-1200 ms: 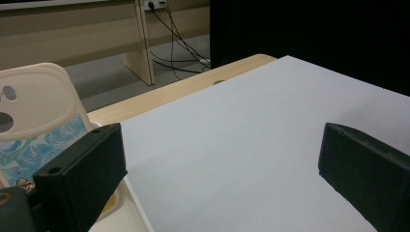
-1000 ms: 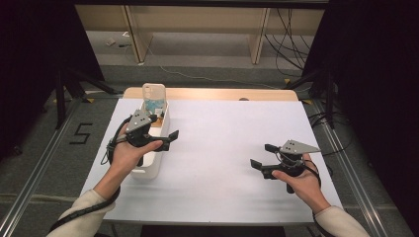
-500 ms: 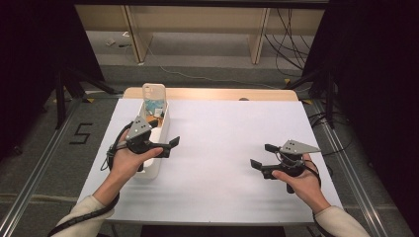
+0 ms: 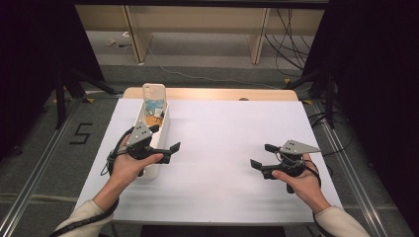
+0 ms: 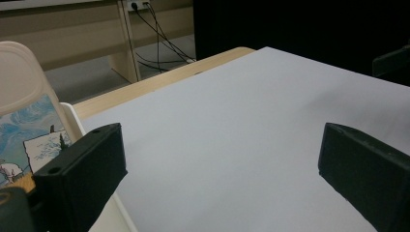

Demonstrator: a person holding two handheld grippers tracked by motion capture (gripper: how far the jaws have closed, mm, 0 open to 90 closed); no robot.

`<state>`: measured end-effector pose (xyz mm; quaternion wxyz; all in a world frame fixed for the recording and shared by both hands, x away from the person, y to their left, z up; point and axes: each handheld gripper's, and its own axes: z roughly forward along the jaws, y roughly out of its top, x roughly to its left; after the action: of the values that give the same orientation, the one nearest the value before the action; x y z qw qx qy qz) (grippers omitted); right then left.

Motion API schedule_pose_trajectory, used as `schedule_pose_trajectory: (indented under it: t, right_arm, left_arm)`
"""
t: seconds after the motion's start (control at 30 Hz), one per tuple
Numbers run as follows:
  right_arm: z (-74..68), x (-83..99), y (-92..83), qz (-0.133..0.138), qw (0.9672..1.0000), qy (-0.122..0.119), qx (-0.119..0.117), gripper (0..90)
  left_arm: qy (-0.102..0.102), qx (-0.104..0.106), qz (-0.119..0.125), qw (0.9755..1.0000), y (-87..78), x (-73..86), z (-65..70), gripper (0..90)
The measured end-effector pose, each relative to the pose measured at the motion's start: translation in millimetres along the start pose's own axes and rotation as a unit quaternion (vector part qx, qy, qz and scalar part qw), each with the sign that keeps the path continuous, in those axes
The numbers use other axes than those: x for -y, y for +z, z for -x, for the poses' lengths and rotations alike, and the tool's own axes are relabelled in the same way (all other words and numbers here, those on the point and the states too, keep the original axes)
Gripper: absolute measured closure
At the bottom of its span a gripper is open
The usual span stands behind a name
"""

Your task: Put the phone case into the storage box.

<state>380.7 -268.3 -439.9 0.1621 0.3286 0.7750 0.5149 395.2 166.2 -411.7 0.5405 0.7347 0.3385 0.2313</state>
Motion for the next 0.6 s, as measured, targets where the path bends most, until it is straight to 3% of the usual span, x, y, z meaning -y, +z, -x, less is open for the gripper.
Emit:
schedule_pose_trajectory:
  t: [0.6]
  right_arm:
    - [0.0,-0.1,0.2,0.000,1.0000,0.000,0.000,15.8]
  left_arm:
    - [0.008,0.007,-0.002,0.9999,-4.4,8.0,8.5,2.5]
